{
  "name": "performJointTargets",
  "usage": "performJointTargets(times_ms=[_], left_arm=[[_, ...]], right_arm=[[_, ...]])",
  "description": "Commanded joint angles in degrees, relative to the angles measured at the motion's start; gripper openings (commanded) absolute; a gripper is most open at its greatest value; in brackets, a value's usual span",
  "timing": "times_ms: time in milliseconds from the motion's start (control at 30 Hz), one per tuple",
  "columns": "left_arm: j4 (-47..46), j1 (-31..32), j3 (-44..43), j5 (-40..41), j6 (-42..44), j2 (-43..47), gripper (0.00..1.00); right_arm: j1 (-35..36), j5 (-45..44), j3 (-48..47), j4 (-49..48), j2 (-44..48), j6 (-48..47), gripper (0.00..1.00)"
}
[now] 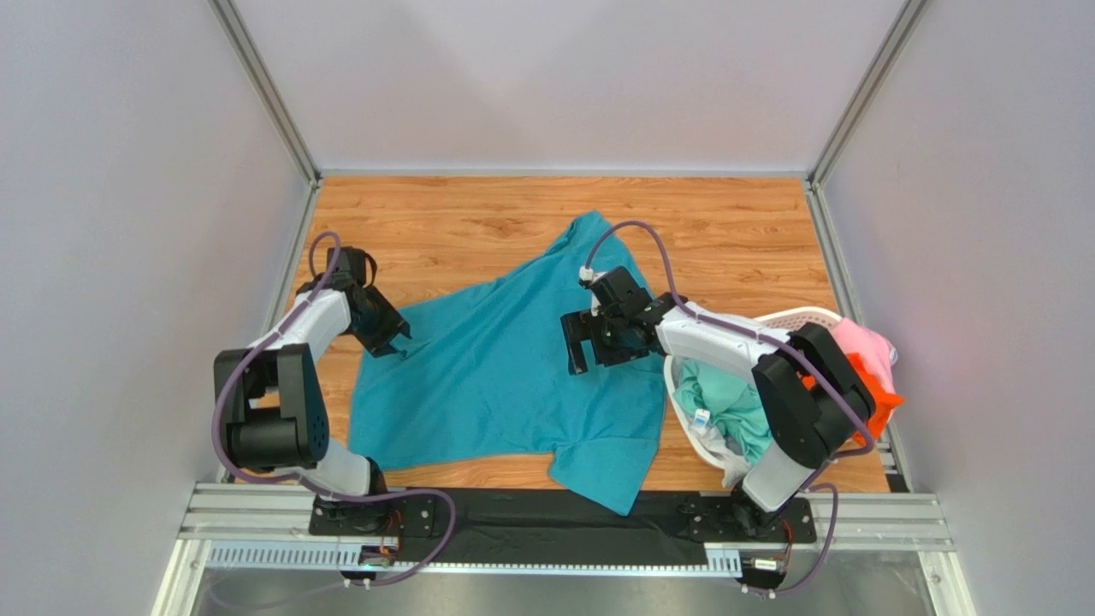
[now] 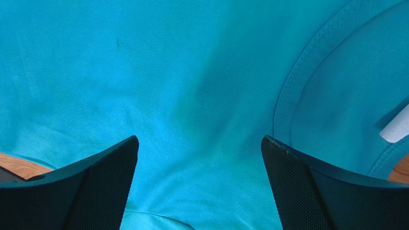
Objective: Fold and stack the t-shirts
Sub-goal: Flatten the tshirt out
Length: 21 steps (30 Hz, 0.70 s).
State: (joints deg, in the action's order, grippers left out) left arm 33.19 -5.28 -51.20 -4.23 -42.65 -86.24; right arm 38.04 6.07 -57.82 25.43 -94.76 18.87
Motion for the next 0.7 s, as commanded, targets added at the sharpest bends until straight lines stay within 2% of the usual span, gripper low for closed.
performJointTargets(times_ms=[0,67,200,300,400,433,667], left_arm=[[-2.3,-0.1,-2.6,-0.6,0.6,-2.3,0.46],[-2.7,-0.1,-2.9,-0.7,0.6,-3.3,0.42],[-3.6,-0.1,-3.4,-0.3,0.6,-5.8,0.38],[-4.1,-0.1,-3.8,-1.1,0.6,-6.9,0.31],[-4.9,-0.1,-3.6,-2.1,0.4,-7.3,0.19],[-5.1,-0.1,-3.6,-2.1,0.4,-7.4,0.02],[-5.8,-0.1,-3.4,-3.2,1.3,-3.9,0.00]], right_arm=[[-0.1,-1.5,1.1,-2.6,1.1,1.3,1.00],[-0.1,-1.3,2.0,-2.7,1.2,1.7,1.00],[-0.2,-1.8,3.5,-2.3,1.5,1.8,1.00],[-0.1,-2.5,4.8,-1.8,2.5,2.2,1.00],[-0.1,-3.1,5.7,-1.7,3.2,2.3,1.00],[-0.1,-3.4,6.0,-1.7,3.3,2.5,1.00],[-0.1,-4.0,6.0,-1.4,3.4,2.7,1.00]])
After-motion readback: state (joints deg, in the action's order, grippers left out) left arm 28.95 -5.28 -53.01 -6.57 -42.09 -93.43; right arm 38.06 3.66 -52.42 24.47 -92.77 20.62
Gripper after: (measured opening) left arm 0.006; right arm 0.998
